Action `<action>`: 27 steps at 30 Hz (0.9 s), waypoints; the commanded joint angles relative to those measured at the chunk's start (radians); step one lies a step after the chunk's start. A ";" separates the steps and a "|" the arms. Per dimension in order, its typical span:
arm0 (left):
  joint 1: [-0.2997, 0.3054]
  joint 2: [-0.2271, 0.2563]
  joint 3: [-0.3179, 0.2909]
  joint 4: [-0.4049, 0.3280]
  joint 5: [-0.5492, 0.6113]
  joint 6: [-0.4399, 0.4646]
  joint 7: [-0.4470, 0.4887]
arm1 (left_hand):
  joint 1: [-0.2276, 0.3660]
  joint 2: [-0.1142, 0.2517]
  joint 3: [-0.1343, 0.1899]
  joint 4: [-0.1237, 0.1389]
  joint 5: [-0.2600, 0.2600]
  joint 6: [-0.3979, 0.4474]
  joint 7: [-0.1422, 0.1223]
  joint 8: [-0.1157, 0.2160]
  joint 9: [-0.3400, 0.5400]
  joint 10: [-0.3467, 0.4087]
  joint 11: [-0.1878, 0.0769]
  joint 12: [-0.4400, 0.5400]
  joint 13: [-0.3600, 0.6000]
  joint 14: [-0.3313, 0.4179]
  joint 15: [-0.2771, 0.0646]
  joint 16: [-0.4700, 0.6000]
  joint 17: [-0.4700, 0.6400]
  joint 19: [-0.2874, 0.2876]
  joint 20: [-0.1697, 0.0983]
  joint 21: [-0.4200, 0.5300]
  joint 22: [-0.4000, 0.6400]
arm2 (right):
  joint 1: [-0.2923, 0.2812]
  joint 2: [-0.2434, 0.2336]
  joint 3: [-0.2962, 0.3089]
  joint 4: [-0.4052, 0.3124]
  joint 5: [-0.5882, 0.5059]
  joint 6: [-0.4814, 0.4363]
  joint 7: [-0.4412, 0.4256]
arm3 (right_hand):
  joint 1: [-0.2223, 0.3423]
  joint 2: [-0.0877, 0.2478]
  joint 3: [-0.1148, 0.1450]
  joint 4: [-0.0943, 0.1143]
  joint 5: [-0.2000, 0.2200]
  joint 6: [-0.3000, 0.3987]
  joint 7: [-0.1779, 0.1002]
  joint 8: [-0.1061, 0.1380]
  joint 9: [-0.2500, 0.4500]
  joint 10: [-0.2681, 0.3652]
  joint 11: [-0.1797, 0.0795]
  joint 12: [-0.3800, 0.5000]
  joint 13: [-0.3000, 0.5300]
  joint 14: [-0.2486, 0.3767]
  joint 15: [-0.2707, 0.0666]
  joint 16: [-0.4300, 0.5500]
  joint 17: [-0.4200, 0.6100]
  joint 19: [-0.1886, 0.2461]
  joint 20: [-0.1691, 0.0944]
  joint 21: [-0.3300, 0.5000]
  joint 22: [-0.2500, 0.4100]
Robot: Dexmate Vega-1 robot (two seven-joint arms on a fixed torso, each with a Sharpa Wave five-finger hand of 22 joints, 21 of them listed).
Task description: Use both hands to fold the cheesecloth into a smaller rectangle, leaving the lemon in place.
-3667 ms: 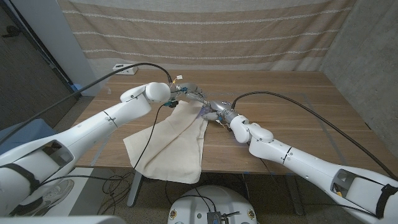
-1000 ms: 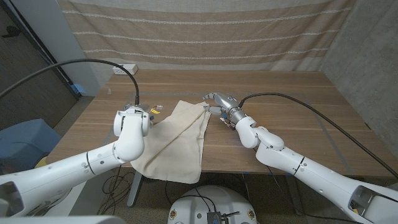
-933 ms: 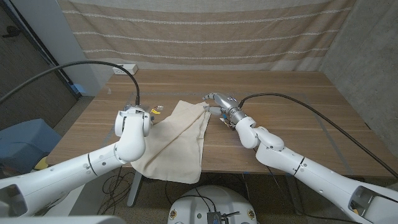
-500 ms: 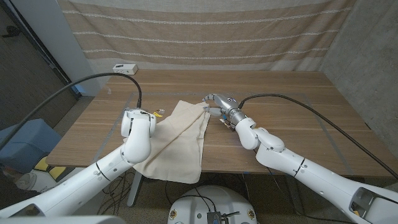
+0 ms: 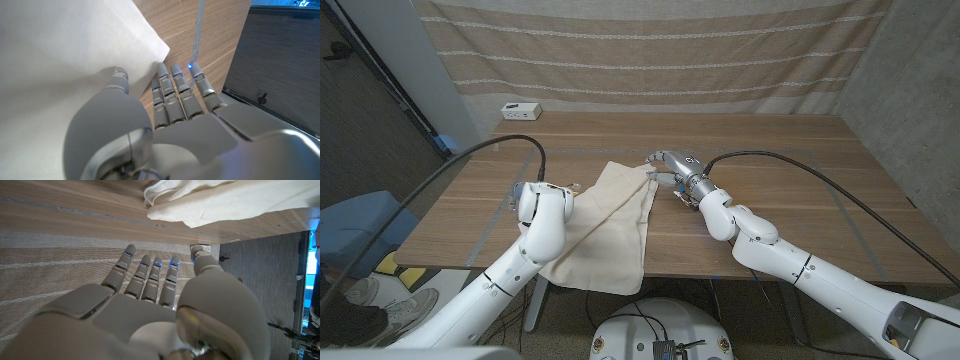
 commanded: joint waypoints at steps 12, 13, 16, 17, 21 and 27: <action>0.042 -0.031 0.007 0.073 -0.055 0.013 0.201 | 0.222 0.103 0.125 -0.078 0.000 0.359 0.001 0.132 0.023 0.264 -0.080 0.068 -0.036 0.195 -0.137 0.064 -0.007 0.057 -0.043 0.059 0.003 | 0.010 0.003 0.004 0.011 -0.003 0.004 0.007 | 0.002 0.007 0.010 0.001 -0.007 0.009 -0.002 0.004 0.003 0.010 -0.002 0.004 0.003 0.019 -0.045 0.004 0.001 0.005 0.006 -0.001 0.003; 0.046 -0.031 0.008 0.071 -0.059 0.022 0.225 | 0.266 0.108 0.144 -0.077 0.004 0.421 0.010 0.166 0.035 0.304 -0.089 0.084 -0.026 0.216 -0.150 0.077 0.000 0.060 -0.044 0.070 0.004 | 0.010 0.003 0.004 0.012 -0.004 0.004 0.007 | 0.002 0.007 0.010 0.001 -0.008 0.011 -0.003 0.005 0.003 0.009 -0.001 0.004 0.003 0.018 -0.045 0.004 0.001 0.005 0.005 -0.001 0.003; 0.061 -0.025 0.007 0.059 -0.091 0.038 0.300 | 0.314 0.101 0.149 -0.077 0.006 0.465 0.023 0.197 0.050 0.343 -0.095 0.106 -0.005 0.254 -0.171 0.109 0.023 0.082 -0.055 0.090 0.006 | 0.010 0.003 0.005 0.015 -0.003 0.007 0.004 | 0.002 0.008 0.011 0.001 -0.009 0.011 -0.003 0.005 0.003 0.010 0.000 0.004 0.003 0.019 -0.045 0.003 0.001 0.006 0.004 0.000 0.003; 0.067 -0.025 0.004 0.053 -0.108 0.047 0.328 | 0.325 0.098 0.147 -0.076 0.005 0.467 0.023 0.201 0.054 0.349 -0.098 0.112 0.002 0.263 -0.173 0.119 0.032 0.084 -0.057 0.095 0.006 | 0.010 0.003 0.005 0.015 -0.005 0.006 0.003 | 0.003 0.008 0.012 0.001 -0.009 0.011 -0.003 0.004 0.003 0.010 -0.001 0.004 0.003 0.019 -0.045 0.003 0.001 0.005 0.004 -0.001 0.003; 0.086 -0.019 -0.033 -0.010 -0.231 0.055 0.377 | 0.364 0.088 0.134 -0.071 0.002 0.475 0.028 0.218 0.070 0.364 -0.103 0.130 0.031 0.280 -0.180 0.149 0.062 0.096 -0.067 0.116 0.008 | 0.010 0.002 0.005 0.015 -0.005 0.003 0.004 | 0.003 0.009 0.013 0.000 -0.010 0.012 -0.003 0.004 0.003 0.012 -0.001 0.004 0.003 0.020 -0.046 0.003 0.001 0.006 0.003 0.000 0.003; 0.107 0.004 -0.149 -0.144 -0.519 0.070 0.396 | 0.381 0.091 0.125 -0.063 0.001 0.466 0.036 0.223 0.081 0.359 -0.099 0.139 0.052 0.275 -0.175 0.159 0.078 0.086 -0.063 0.126 0.009 | 0.012 -0.005 0.008 0.015 0.005 0.019 0.010 | 0.003 0.010 0.015 0.000 -0.012 0.012 -0.003 0.004 0.003 0.011 0.001 0.004 0.002 0.019 -0.048 0.002 0.001 0.007 0.001 0.000 0.003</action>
